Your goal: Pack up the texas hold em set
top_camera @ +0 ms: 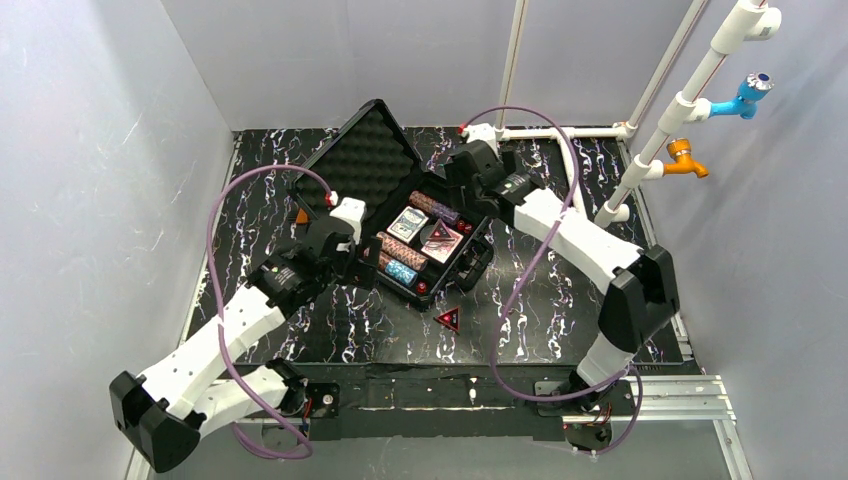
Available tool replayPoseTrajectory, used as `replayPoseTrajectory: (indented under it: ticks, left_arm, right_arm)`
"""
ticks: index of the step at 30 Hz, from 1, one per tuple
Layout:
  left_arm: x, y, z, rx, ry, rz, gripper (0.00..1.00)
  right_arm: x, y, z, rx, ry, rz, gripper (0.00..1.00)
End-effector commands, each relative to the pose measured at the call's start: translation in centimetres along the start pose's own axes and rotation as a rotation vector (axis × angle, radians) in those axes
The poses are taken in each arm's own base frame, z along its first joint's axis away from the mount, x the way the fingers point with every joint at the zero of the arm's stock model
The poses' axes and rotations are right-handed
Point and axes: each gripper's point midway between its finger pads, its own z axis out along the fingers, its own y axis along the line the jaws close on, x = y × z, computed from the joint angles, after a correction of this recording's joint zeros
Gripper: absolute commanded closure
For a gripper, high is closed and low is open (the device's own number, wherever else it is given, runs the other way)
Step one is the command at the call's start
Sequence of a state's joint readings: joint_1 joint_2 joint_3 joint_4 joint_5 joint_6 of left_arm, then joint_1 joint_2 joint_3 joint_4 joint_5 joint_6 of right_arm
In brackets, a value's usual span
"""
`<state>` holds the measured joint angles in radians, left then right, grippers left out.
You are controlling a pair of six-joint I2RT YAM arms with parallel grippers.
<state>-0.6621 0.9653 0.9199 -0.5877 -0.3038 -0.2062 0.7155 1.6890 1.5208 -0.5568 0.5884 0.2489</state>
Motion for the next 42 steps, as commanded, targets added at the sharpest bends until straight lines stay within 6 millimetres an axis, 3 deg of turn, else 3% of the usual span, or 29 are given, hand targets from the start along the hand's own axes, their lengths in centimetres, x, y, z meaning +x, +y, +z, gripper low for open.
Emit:
replayPoseTrajectory:
  ticks: [1,7,20,25,29,42]
  left_arm:
    - [0.9,-2.5,-0.1,0.040,0.060,-0.111,0.01]
    - [2.7,-6.5,1.8,0.037,0.163,-0.138,0.01]
    - [3.8,-14.2,4.5,0.005,0.243,-0.109,0.05]
    - [6.3,-18.0,6.1,-0.077,0.315,-0.135,0.07]
    - [7.7,-19.9,7.2,-0.114,0.375,-0.125,0.07]
    - [9.6,-21.2,8.2,-0.126,0.433,-0.131,0.09]
  right_arm:
    - [-2.1,-3.1,-1.3,0.072,-0.128,0.120,0.02]
    - [-1.9,-4.1,-2.2,0.067,-0.161,0.150,0.02]
    - [-1.8,-5.2,-4.1,0.055,-0.215,0.173,0.02]
    - [-1.8,-5.6,-4.6,0.053,-0.235,0.172,0.02]
    - [-1.6,-5.6,-4.8,0.046,-0.240,0.169,0.02]
    - [-1.6,-5.7,-4.9,0.041,-0.246,0.169,0.02]
